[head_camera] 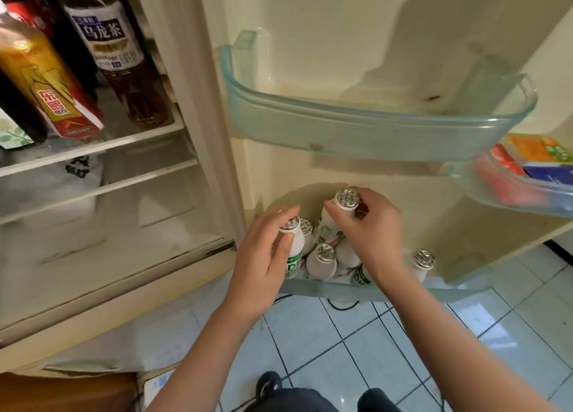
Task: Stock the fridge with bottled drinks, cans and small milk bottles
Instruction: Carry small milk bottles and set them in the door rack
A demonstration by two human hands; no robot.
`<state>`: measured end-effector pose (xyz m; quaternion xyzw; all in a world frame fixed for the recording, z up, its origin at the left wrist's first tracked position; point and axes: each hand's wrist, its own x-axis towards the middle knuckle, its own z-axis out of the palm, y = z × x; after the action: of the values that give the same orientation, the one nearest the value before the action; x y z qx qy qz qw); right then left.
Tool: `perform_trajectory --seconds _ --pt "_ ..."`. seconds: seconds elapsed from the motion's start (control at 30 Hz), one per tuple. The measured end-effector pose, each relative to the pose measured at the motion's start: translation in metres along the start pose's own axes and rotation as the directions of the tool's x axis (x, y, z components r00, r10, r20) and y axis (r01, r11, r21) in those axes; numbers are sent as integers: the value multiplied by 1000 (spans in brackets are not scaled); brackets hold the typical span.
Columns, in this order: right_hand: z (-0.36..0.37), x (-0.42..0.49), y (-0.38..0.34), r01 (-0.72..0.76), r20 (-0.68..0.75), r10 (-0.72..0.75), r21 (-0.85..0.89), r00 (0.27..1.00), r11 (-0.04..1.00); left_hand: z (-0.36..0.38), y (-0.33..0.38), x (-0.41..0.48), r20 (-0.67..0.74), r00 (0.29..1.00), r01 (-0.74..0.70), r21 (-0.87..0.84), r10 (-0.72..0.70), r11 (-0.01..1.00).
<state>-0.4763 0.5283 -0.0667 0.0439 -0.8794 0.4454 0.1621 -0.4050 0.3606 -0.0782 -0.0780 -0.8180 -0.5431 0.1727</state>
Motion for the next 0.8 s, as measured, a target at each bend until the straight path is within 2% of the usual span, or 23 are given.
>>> perform_trajectory --seconds 0.1,0.27,0.43,0.57,0.67,0.73,0.8 --pt "4 4 5 38 71 -27 -163 997 986 2 -5 1 17 1000 -25 47 24 999" --pt "12 8 11 25 184 41 -343 982 939 7 -20 -8 71 996 48 39 -51 998" --pt "16 14 14 30 311 132 -467 941 884 7 -39 -15 130 980 140 98 -152 985" --pt "18 13 15 26 325 146 -470 934 882 4 -46 -20 141 979 124 160 -147 979" --pt "18 11 15 39 328 131 -466 935 884 -3 -42 -22 70 995 58 185 -72 981" --pt "16 7 15 44 300 98 -432 949 901 -9 -38 -21 -54 998 -6 187 17 982" --pt "13 1 13 60 200 16 -366 980 929 -15 -33 -17 -219 972 -45 163 80 986"
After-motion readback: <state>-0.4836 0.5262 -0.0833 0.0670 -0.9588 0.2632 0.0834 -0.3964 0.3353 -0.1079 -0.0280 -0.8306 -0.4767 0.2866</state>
